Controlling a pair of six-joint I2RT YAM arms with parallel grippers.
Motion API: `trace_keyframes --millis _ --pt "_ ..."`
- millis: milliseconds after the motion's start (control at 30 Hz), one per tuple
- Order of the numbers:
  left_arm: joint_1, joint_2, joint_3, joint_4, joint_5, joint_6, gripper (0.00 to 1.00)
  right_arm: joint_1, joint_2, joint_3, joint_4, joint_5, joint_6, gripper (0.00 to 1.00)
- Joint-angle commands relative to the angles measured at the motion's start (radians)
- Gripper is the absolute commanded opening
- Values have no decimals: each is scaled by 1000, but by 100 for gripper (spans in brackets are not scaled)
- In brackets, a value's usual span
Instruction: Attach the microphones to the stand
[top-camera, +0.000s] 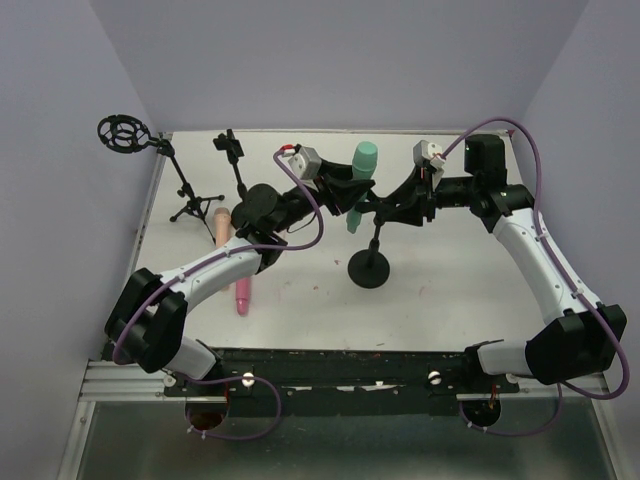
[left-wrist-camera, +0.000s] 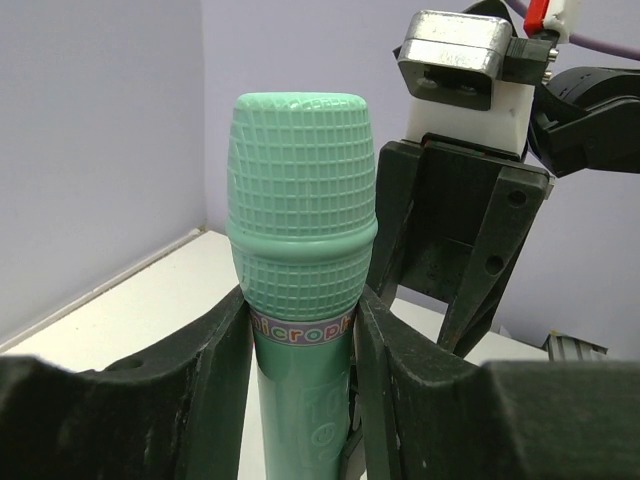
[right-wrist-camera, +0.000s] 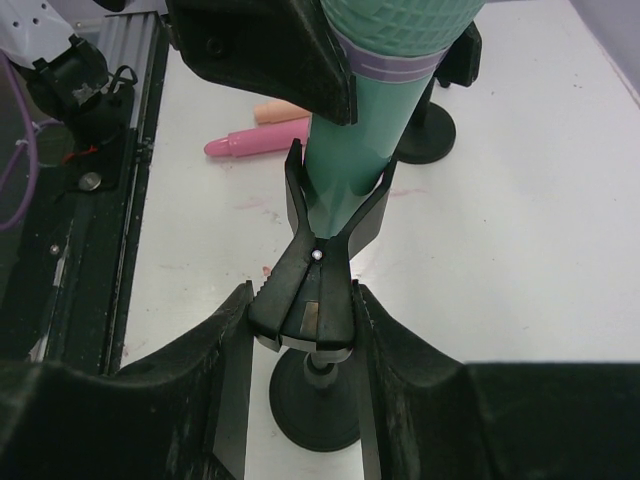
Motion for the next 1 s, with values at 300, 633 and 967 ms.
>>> trace_keyframes --millis 300,633,967 --pt "-32 21 13 126 -1 -35 0 2 -25 -10 -26 -30 34 56" --pt "-33 8 -6 129 -7 -26 0 2 -35 -13 -31 3 39 25" --pt "-36 28 2 143 5 -33 0 2 -34 -12 -51 24 19 53"
